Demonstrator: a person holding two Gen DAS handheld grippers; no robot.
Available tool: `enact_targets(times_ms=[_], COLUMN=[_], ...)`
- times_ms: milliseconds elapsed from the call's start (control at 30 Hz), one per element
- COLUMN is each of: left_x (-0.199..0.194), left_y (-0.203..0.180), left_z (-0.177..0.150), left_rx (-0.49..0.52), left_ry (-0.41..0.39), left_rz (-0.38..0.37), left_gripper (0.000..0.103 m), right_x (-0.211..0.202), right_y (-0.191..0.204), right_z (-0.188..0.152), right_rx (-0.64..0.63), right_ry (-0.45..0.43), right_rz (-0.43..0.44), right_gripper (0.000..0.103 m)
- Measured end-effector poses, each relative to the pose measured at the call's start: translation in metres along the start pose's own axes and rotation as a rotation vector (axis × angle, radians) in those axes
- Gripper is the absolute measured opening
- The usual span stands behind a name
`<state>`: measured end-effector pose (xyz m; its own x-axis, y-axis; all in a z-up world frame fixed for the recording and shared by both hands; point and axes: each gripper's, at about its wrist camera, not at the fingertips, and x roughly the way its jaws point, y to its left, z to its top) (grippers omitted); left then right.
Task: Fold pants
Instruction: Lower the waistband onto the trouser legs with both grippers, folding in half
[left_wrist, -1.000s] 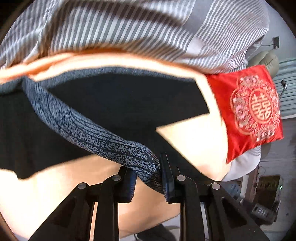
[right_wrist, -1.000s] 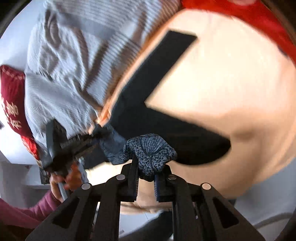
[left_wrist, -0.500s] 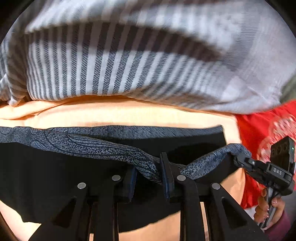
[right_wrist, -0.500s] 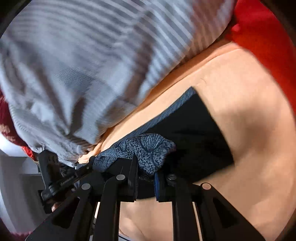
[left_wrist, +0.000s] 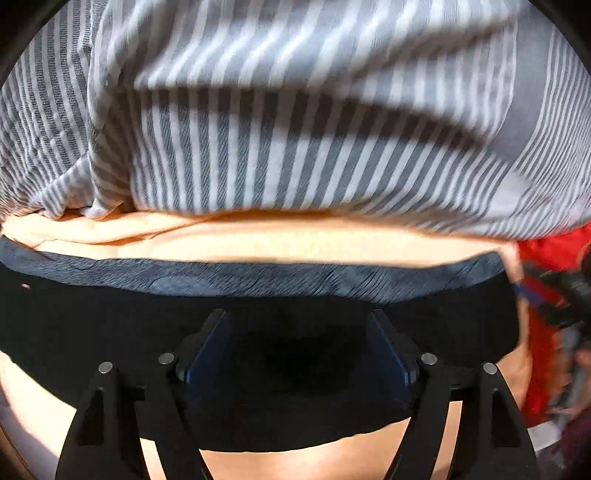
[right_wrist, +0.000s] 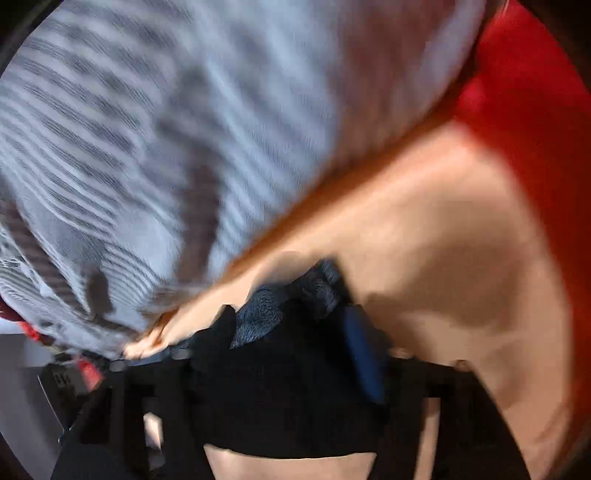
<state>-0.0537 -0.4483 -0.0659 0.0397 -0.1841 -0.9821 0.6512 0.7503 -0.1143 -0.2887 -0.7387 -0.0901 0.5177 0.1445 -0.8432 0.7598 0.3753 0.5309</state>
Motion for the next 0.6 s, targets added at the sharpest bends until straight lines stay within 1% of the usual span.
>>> enact_targets(times_ms=[67,133,167,200,233,267,300,333,400,467,500,533,567,600], left_x=[0.013,0.029,0.035,0.039,0.041,0.041,0.04,0.038,0.035,0.038,0.039,0.042,0.042,0.042], left_y=[-0.003,-0.008,-0.008,-0.011,-0.01,-0.009,-0.008,-0.007,-0.006,-0.003,-0.002,0.0,0.002,0.004], left_z=[-0.01,-0.019,-0.025,-0.028,-0.031,-0.033,-0.035,-0.035,-0.034,-0.032,-0.03,-0.029,-0.028,-0.026], left_rx=[0.033,0.056,0.057,0.054,0.048,0.037,0.028,0.025,0.028,0.024,0.018,0.005,-0.007,-0.02], left_ry=[0.006,0.019,0.025,0.03,0.035,0.037,0.033,0.028,0.016,0.019,0.026,0.032,0.034,0.029], left_rz=[0.064,0.127,0.144,0.156,0.161,0.155,0.151,0.151,0.162,0.179,0.188,0.198,0.199,0.195], left_gripper=[0.078,0.078,0.078,0.078,0.078,0.078,0.078,0.078,0.078,0.078,0.078,0.078,0.078,0.078], right_x=[-0.005,0.003,0.01,0.013,0.018,0.023,0.027,0.026,0.018,0.019,0.021,0.022,0.02,0.016], right_y=[0.007,0.015,0.018,0.019,0.02,0.018,0.017,0.019,0.024,0.021,0.011,0.011,0.007,0.006], right_z=[-0.008,-0.018,-0.024,-0.029,-0.034,-0.037,-0.041,-0.044,-0.05,-0.053,-0.054,-0.054,-0.052,-0.05], right_rx=[-0.073,-0.175,-0.235,-0.261,-0.276,-0.266,-0.249,-0.258,-0.291,-0.282,-0.256,-0.225,-0.19,-0.156], right_ry=[0.013,0.058,0.078,0.088,0.107,0.134,0.163,0.154,0.127,0.14,0.155,0.154,0.15,0.134], right_rz=[-0.044,-0.13,-0.187,-0.205,-0.205,-0.187,-0.182,-0.201,-0.231,-0.265,-0.265,-0.25,-0.232,-0.217], right_gripper=[0.068,0.068,0.068,0.066,0.061,0.053,0.026,0.013,0.008,0.008,0.008,0.011,0.011,0.015])
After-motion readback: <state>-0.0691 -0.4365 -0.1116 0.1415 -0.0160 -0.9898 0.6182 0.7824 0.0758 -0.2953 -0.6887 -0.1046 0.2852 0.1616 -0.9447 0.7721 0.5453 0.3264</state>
